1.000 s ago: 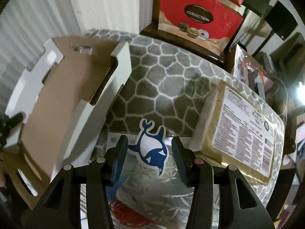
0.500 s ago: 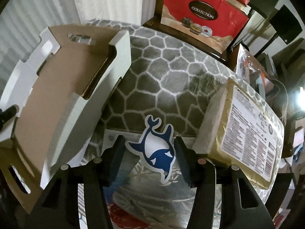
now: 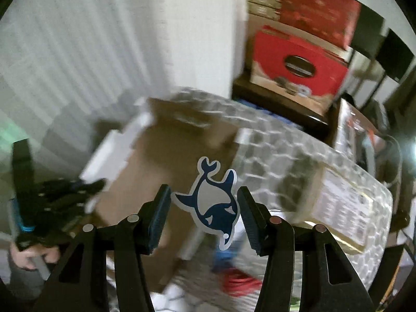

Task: Organize objects
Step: 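Grasp the blue whale sticker with the right tool while the left tool holds the tray, then drop the whale sticker into the tray and open the right tool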

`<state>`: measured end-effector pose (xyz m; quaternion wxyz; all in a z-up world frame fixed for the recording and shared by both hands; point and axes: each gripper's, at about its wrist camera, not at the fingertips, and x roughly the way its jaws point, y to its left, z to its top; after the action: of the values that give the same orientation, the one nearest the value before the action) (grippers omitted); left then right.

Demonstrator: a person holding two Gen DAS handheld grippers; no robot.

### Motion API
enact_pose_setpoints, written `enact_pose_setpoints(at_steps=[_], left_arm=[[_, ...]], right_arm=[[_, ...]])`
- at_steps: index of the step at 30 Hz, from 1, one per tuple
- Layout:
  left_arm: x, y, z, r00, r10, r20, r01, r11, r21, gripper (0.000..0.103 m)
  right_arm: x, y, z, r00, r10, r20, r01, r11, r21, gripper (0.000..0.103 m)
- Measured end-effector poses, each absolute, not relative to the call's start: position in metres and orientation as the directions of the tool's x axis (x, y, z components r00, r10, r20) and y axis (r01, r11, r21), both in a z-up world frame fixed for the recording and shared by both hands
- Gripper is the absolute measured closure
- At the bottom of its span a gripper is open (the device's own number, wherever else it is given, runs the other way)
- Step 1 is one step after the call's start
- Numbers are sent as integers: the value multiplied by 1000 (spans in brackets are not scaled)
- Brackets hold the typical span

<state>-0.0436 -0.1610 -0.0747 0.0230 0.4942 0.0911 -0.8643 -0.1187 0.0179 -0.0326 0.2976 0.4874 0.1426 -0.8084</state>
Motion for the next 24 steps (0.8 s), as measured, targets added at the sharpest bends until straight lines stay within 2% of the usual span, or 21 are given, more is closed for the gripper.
enact_pose_setpoints(at_steps=[2, 3, 5, 13, 24], left_arm=[[-44, -161, -75, -508, 48, -860, 131, -982, -133, 92], [-45, -161, -76, -507, 48, -861, 132, -982, -132, 92], [-46, -161, -77, -503, 48, -863, 131, -983, -131, 92], [-47, -163, -79, -496, 51, -867, 130, -983, -132, 92], [-47, -161, -80, -496, 48, -867, 131, -983, -130, 92]], right_arm=[[-112, 5, -38, -347, -349, -871, 634, -771, 56, 46], [-108, 0, -42, -352, -345, -870, 638, -769, 47, 39], [-104, -11, -52, -357, -333, -873, 644, -765, 28, 34], [-98, 2, -51, -360, -325, -874, 636, -771, 25, 34], [-121, 119, -33, -380, -238, -894, 457, -888, 42, 34]])
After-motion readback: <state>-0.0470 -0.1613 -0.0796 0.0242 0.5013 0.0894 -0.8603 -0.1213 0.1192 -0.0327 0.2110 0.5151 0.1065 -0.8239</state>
